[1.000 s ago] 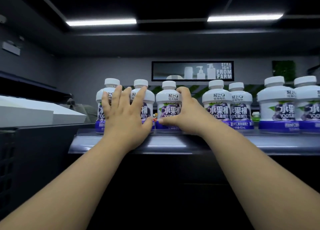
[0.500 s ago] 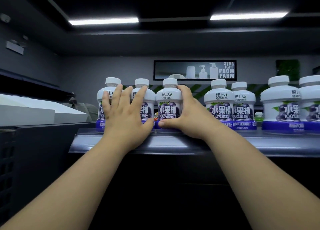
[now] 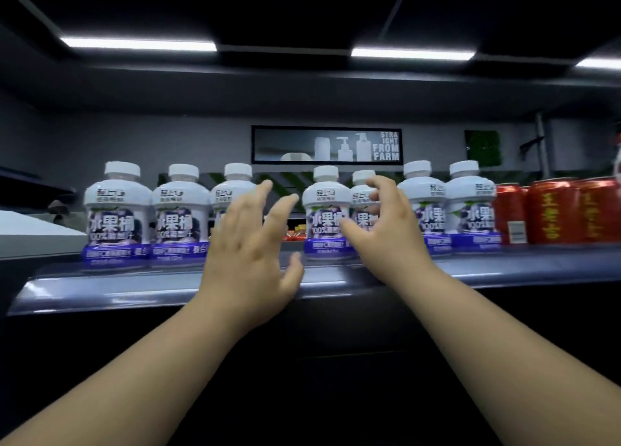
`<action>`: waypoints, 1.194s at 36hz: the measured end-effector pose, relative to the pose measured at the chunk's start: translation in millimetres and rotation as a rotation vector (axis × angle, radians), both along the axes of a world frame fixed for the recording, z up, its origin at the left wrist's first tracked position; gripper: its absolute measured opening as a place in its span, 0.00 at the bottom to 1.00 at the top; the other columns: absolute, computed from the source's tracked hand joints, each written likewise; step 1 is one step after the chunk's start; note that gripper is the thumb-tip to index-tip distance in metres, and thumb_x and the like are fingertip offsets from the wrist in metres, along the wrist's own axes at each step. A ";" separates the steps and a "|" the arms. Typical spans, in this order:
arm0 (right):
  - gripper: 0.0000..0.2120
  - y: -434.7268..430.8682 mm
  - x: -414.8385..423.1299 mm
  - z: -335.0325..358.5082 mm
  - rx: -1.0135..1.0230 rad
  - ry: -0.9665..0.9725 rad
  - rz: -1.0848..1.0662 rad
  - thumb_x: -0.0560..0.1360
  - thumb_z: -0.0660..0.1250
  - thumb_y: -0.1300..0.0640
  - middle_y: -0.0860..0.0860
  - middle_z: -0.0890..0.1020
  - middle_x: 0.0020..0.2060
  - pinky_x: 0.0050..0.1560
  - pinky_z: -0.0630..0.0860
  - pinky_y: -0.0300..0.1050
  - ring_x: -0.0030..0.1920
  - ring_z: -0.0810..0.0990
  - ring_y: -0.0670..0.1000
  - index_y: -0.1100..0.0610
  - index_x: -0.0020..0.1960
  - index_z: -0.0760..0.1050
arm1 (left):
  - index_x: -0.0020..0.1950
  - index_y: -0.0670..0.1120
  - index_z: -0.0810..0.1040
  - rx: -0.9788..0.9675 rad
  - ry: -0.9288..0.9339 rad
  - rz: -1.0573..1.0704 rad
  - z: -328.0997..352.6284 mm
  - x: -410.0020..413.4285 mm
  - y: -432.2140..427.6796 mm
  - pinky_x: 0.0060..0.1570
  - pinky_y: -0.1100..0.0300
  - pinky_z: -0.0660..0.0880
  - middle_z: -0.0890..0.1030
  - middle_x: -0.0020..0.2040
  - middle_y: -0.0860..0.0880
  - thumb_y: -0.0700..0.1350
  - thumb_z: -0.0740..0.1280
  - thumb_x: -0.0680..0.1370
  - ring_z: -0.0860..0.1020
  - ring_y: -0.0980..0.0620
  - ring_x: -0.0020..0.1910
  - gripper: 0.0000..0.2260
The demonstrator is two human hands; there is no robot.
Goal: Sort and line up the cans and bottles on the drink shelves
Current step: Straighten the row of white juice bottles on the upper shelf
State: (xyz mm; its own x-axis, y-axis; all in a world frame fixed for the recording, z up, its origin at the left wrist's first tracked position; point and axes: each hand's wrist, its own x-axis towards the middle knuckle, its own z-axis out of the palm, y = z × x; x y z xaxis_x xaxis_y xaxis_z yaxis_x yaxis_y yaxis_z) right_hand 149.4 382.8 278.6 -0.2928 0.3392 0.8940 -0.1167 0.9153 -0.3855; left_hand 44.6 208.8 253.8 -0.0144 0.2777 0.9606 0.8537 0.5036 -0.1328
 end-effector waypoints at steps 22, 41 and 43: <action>0.51 46.7 -10.3 29.9 -0.080 -0.465 -0.149 0.77 0.71 0.54 0.58 0.75 0.67 0.49 0.73 0.50 0.54 0.77 0.57 0.52 0.81 0.33 | 0.77 0.61 0.46 -0.049 -0.512 -0.002 35.6 10.2 79.3 0.56 0.48 0.72 0.71 0.69 0.45 0.56 0.67 0.76 0.75 0.41 0.62 0.37; 0.44 39.5 -7.0 29.5 -0.182 -0.444 0.014 0.67 0.78 0.39 0.53 0.73 0.55 0.48 0.74 0.51 0.49 0.75 0.55 0.54 0.68 0.53 | 0.78 0.55 0.48 0.175 -0.479 0.058 25.3 18.8 71.8 0.60 0.48 0.70 0.62 0.72 0.45 0.56 0.70 0.73 0.71 0.41 0.64 0.41; 0.47 44.9 -3.3 26.8 -0.207 -0.406 0.067 0.67 0.79 0.42 0.51 0.72 0.54 0.54 0.78 0.56 0.52 0.76 0.56 0.52 0.72 0.52 | 0.78 0.55 0.49 0.180 -0.476 0.062 25.2 18.4 71.8 0.60 0.47 0.71 0.61 0.72 0.45 0.55 0.69 0.73 0.72 0.41 0.64 0.40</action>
